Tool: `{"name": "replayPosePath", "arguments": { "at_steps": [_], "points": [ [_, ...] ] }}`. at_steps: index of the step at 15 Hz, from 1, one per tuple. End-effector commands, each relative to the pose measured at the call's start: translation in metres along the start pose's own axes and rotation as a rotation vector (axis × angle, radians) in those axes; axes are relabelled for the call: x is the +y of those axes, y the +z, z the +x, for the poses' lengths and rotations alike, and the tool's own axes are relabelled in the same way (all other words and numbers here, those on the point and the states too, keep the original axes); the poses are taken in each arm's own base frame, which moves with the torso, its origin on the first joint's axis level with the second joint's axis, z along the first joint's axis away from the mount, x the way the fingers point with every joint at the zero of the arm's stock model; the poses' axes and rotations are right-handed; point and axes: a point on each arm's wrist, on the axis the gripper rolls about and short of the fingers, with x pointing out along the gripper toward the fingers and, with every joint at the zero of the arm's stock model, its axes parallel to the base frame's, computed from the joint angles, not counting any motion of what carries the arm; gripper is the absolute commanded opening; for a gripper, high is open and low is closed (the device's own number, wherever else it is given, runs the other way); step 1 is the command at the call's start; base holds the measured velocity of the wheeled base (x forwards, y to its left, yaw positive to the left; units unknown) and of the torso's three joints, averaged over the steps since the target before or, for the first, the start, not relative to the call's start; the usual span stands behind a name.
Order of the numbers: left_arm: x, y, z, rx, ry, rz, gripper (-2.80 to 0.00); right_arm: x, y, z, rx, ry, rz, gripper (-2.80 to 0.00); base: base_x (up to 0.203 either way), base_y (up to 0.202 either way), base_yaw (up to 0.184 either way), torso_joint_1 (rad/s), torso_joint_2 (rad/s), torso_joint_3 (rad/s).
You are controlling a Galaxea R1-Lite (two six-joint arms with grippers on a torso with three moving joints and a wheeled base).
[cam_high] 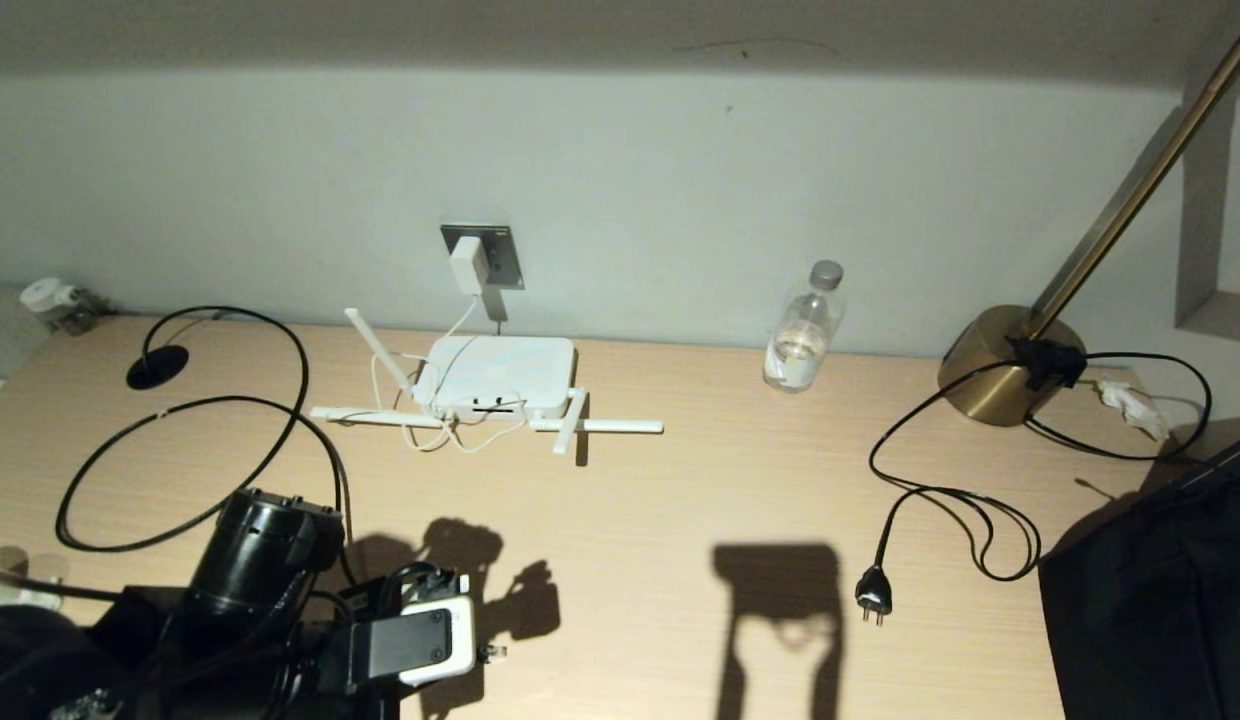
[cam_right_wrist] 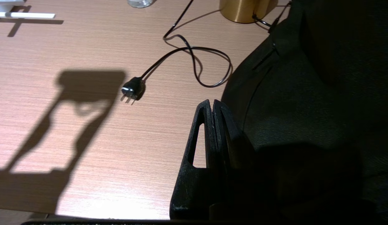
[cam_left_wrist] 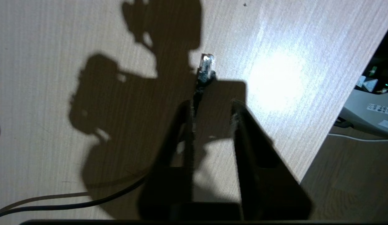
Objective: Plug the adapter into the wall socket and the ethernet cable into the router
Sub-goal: Pick up cable
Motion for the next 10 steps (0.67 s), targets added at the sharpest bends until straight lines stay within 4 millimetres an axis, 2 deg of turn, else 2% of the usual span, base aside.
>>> {"name": "replayPosePath", "arguments": {
  "at_steps": [1, 7, 10],
  "points": [
    [-0.001, -0.001, 0.003, 0.006, -0.012, 0.005, 0.00, 0.000, 0.000, 0.000, -0.001, 0.000, 0.001, -2.80, 0.000, 0.000, 0.000, 0.000, 0.00, 0.000],
    [0.003, -0.003, 0.030, 0.036, -0.071, 0.013, 0.00, 0.000, 0.000, 0.000, -0.001, 0.000, 0.000, -2.80, 0.000, 0.000, 0.000, 0.000, 0.00, 0.000],
    [0.011, 0.000, 0.040, 0.034, -0.070, 0.030, 0.00, 0.000, 0.000, 0.000, -0.001, 0.000, 0.000, -2.80, 0.000, 0.000, 0.000, 0.000, 0.00, 0.000]
  ]
}}
